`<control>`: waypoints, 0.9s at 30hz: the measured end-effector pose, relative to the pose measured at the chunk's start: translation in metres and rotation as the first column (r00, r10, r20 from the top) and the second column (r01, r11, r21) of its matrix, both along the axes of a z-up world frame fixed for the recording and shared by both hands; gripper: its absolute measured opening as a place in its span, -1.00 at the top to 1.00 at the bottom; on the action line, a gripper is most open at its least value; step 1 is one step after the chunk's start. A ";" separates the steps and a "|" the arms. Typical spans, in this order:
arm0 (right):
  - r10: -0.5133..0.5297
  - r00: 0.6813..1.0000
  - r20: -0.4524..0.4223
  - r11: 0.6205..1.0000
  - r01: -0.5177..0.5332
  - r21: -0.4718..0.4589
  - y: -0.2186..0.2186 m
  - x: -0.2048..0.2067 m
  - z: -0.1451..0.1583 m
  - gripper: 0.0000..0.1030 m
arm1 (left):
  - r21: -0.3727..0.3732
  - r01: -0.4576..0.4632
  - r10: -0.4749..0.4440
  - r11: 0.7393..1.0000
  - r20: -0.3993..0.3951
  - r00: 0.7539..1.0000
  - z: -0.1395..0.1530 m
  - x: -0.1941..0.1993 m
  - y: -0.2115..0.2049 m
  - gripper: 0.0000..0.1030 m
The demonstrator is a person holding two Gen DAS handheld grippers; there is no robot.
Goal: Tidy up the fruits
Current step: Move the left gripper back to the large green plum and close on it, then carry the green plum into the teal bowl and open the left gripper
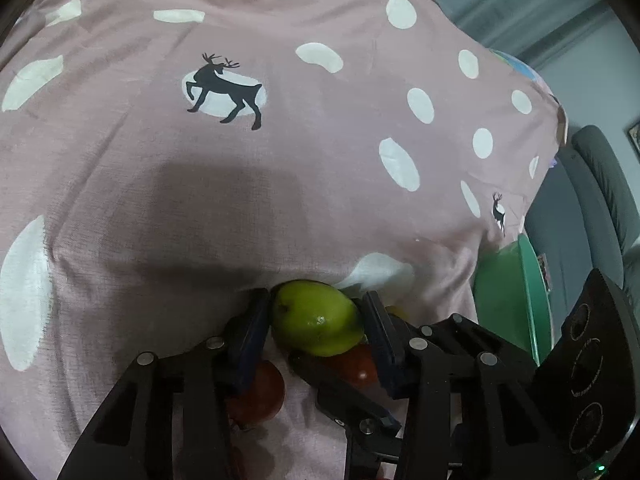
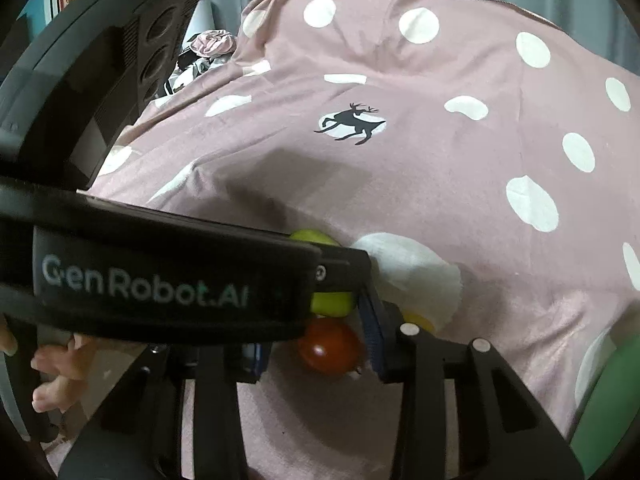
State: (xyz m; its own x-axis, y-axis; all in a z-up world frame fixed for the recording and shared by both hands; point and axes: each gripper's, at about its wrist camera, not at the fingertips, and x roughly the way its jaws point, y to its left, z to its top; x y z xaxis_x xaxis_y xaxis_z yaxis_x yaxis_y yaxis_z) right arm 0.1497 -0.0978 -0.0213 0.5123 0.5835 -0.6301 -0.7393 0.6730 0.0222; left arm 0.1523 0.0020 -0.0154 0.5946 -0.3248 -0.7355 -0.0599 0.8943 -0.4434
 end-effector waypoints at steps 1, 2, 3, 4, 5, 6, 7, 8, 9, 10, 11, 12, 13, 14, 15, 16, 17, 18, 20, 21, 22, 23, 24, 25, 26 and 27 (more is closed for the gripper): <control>-0.001 1.000 0.002 1.000 0.001 -0.002 0.000 -0.001 0.000 0.24 | 0.005 0.002 -0.002 1.000 0.001 1.000 0.000 0.000 -0.001 0.09; -0.002 1.000 0.007 1.000 0.002 -0.005 0.001 0.009 0.000 0.24 | 0.008 0.003 -0.003 1.000 -0.001 1.000 0.001 0.000 -0.001 0.09; -0.001 1.000 0.011 1.000 0.001 -0.006 -0.005 0.011 0.000 0.24 | 0.005 0.001 -0.001 1.000 -0.003 1.000 0.001 0.000 -0.001 0.09; -0.002 1.000 0.016 1.000 0.002 -0.004 -0.012 0.008 0.000 0.24 | -0.002 -0.001 0.001 1.000 -0.005 1.000 0.002 0.000 -0.001 0.09; -0.002 1.000 0.023 1.000 0.002 0.003 -0.020 -0.007 0.000 0.24 | -0.004 -0.001 0.001 1.000 -0.001 1.000 0.005 -0.001 -0.001 0.09; -0.003 1.000 0.031 1.000 0.003 0.010 -0.019 -0.007 0.001 0.24 | -0.004 -0.001 0.001 1.000 0.007 1.000 0.008 -0.002 -0.002 0.09; -0.005 0.999 0.040 1.000 0.004 0.017 -0.022 -0.010 0.005 0.24 | 0.000 -0.001 0.001 1.000 0.019 1.000 0.013 -0.005 -0.004 0.09; -0.007 0.999 0.053 1.000 0.005 0.025 -0.019 -0.018 0.010 0.24 | 0.007 -0.004 0.003 1.000 0.036 0.999 0.020 -0.009 -0.008 0.09; -0.005 0.998 0.061 0.999 0.003 0.033 -0.023 -0.019 0.012 0.24 | 0.016 -0.009 0.008 1.000 0.050 0.999 0.026 -0.013 -0.012 0.09; -0.002 0.997 0.072 0.999 -0.001 0.048 -0.029 -0.025 0.020 0.24 | 0.037 -0.016 0.014 0.999 0.069 0.997 0.034 -0.020 -0.018 0.09; 0.002 0.997 0.078 0.998 -0.006 0.059 -0.036 -0.027 0.025 0.24 | 0.060 -0.019 0.014 0.998 0.088 0.996 0.042 -0.026 -0.025 0.09; 0.005 0.996 0.087 0.997 -0.012 0.076 -0.043 -0.032 0.031 0.24 | 0.090 -0.017 0.007 0.996 0.115 0.993 0.052 -0.034 -0.035 0.09; 0.006 0.996 0.092 0.996 -0.015 0.090 -0.044 -0.026 0.031 0.24 | 0.106 -0.012 -0.002 0.994 0.130 0.991 0.057 -0.039 -0.042 0.09; 0.003 0.995 0.103 0.994 -0.015 0.112 -0.049 -0.026 0.034 0.24 | 0.120 -0.004 -0.015 0.993 0.156 0.988 0.067 -0.046 -0.053 0.09; -0.001 0.994 0.113 0.992 -0.014 0.125 -0.056 -0.028 0.037 0.24 | 0.125 0.005 -0.025 0.992 0.163 0.986 0.072 -0.049 -0.060 0.09; -0.008 0.992 0.125 0.990 -0.009 0.139 -0.070 -0.033 0.043 0.24 | 0.124 0.020 -0.040 0.992 0.165 0.986 0.078 -0.050 -0.071 0.09; -0.019 0.991 0.134 0.989 -0.001 0.149 -0.080 -0.034 0.047 0.24 | 0.115 0.033 -0.052 0.993 0.164 0.985 0.083 -0.051 -0.081 0.09; -0.033 0.990 0.139 0.987 0.010 0.162 -0.091 -0.034 0.049 0.24 | 0.108 0.045 -0.062 0.993 0.165 0.984 0.087 -0.051 -0.091 0.09; -0.069 0.989 0.133 0.980 0.042 0.194 -0.122 -0.035 0.054 0.24 | 0.114 0.075 -0.095 0.991 0.173 0.980 0.092 -0.050 -0.120 0.09; -0.091 0.987 0.132 0.976 0.062 0.209 -0.140 -0.036 0.055 0.24 | 0.126 0.093 -0.116 0.988 0.183 0.976 0.095 -0.049 -0.136 0.09; -0.111 0.985 0.130 0.972 0.081 0.219 -0.152 -0.032 0.055 0.24 | 0.141 0.117 -0.144 0.983 0.196 0.970 0.097 -0.047 -0.157 0.09; -0.141 0.982 0.124 0.967 0.109 0.231 -0.174 -0.034 0.056 0.24 | 0.154 0.144 -0.174 0.977 0.206 0.963 0.097 -0.044 -0.177 0.09; -0.164 0.980 0.115 0.962 0.133 0.237 -0.191 -0.033 0.056 0.24 | 0.167 0.177 -0.211 0.970 0.211 0.954 0.096 -0.041 -0.196 0.09; -0.192 0.976 0.102 0.956 0.163 0.244 -0.211 -0.031 0.053 0.24 | 0.163 0.206 -0.239 0.965 0.214 0.947 0.092 -0.038 -0.209 0.09; -0.211 0.973 0.091 0.951 0.183 0.249 -0.226 -0.030 0.052 0.24 | 0.151 0.236 -0.264 0.960 0.211 0.941 0.088 -0.034 -0.222 0.09; -0.234 0.970 0.069 0.943 0.209 0.258 -0.245 -0.026 0.046 0.24 | 0.135 0.264 -0.287 0.955 0.199 0.937 0.083 -0.028 -0.236 0.09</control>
